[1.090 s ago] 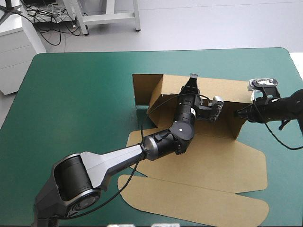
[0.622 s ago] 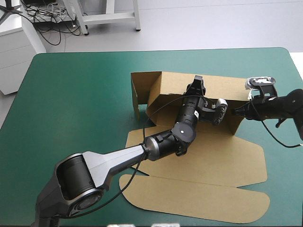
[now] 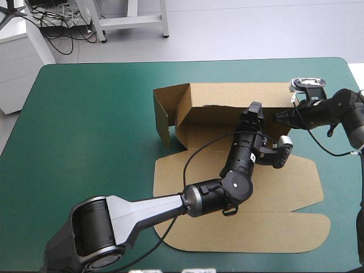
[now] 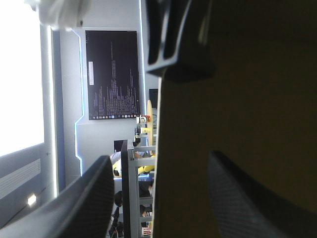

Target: Fold the box

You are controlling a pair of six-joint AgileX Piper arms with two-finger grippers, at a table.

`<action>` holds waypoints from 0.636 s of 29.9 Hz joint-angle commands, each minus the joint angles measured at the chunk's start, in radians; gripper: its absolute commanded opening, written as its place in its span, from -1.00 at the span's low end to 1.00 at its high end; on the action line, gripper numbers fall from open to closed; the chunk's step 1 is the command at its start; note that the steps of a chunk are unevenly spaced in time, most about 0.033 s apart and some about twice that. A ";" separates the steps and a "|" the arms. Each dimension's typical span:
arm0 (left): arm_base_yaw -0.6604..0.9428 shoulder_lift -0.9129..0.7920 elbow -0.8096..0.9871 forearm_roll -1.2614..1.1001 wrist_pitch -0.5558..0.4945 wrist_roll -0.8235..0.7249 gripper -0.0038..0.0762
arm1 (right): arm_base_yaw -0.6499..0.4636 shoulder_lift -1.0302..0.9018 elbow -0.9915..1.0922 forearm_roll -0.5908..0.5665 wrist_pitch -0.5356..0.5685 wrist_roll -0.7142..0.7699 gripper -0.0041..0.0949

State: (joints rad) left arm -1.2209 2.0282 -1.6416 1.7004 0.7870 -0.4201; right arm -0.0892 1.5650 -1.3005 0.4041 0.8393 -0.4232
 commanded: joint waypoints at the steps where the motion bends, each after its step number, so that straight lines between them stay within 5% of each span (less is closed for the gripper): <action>1: -0.040 -0.088 -0.027 0.103 0.075 -0.006 0.09 | 0.001 0.006 -0.113 -0.006 0.011 0.061 -0.92; 7: -0.057 -0.126 -0.025 0.096 0.119 0.115 -0.19 | 0.001 0.022 -0.190 -0.027 0.070 0.076 -0.92; 12: -0.029 -0.192 -0.025 0.083 0.168 0.148 -0.91 | 0.001 0.022 -0.252 -0.027 0.170 0.076 -0.92; 19: 0.076 -0.345 -0.025 0.012 0.164 0.141 -0.90 | 0.001 0.022 -0.394 -0.031 0.402 0.109 -0.92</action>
State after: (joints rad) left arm -1.1888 1.7994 -1.6416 1.6902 0.9145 -0.2670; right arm -0.0892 1.6315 -1.6246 0.3382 1.1643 -0.3314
